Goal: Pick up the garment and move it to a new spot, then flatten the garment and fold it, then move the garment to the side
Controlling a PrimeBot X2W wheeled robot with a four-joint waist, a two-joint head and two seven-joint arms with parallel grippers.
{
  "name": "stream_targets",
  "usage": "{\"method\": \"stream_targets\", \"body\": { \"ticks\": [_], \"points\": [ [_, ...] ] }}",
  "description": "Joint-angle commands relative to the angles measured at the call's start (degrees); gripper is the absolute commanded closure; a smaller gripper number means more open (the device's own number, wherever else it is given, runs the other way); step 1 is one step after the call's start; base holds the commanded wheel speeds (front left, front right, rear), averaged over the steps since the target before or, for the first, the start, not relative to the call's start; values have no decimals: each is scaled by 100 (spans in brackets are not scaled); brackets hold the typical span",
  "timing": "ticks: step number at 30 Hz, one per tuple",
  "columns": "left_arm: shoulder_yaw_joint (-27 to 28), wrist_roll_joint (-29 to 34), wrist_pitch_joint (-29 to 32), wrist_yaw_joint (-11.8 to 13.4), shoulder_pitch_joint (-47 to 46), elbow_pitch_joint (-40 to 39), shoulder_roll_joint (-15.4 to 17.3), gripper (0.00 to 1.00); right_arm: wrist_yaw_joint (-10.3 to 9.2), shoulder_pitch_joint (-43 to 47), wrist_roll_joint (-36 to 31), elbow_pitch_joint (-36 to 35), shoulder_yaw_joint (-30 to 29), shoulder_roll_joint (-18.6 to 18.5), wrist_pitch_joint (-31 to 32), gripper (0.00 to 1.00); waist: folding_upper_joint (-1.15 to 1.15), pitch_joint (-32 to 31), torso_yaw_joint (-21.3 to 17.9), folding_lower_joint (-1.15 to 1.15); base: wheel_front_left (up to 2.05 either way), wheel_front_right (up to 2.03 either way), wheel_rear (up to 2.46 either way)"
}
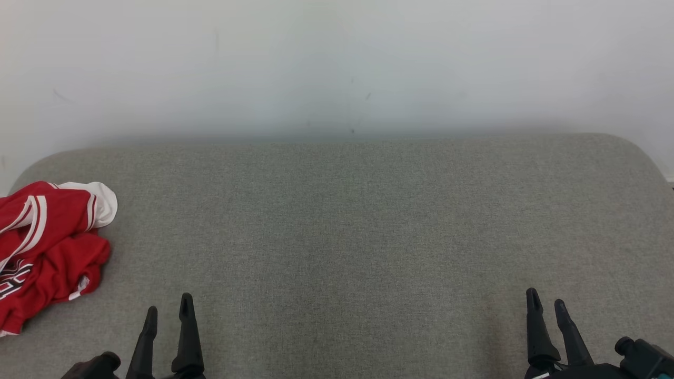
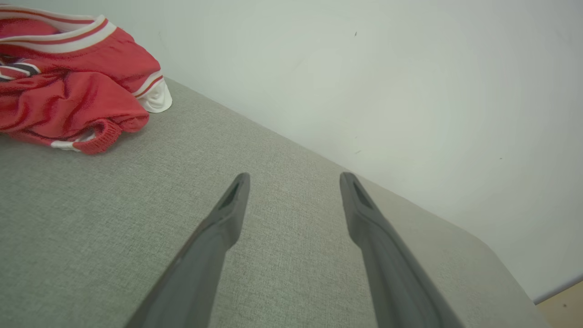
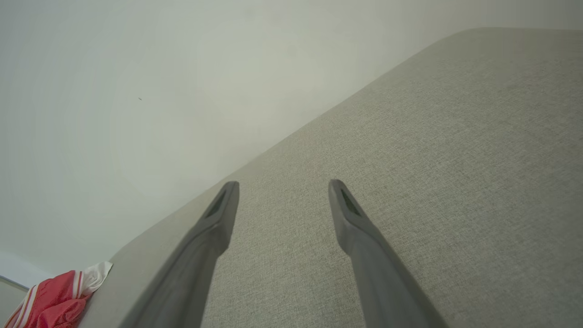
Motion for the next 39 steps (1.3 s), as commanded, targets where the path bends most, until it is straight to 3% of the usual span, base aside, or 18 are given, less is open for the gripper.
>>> {"method": "stream_targets", "body": {
  "ticks": [1, 23, 39],
  "points": [
    [8, 278, -69, 15, 32, -97, 28, 0, -6, -118, -265, -26, 28, -38, -78, 0, 0, -4, -5, 0, 0, 0, 0],
    [-54, 1632, -336, 465, 228, -288, 232, 0, -8, -48, -1878, 9, 31, -43, -408, 0, 0, -43, -37, 0, 0, 0, 0],
    [-40, 2391, -505, 497, 421, -421, 242, 0, -10, 16, -2700, 164, -45, -46, -618, 0, 0, -102, -85, 0, 0, 0, 0]
  ]
}}
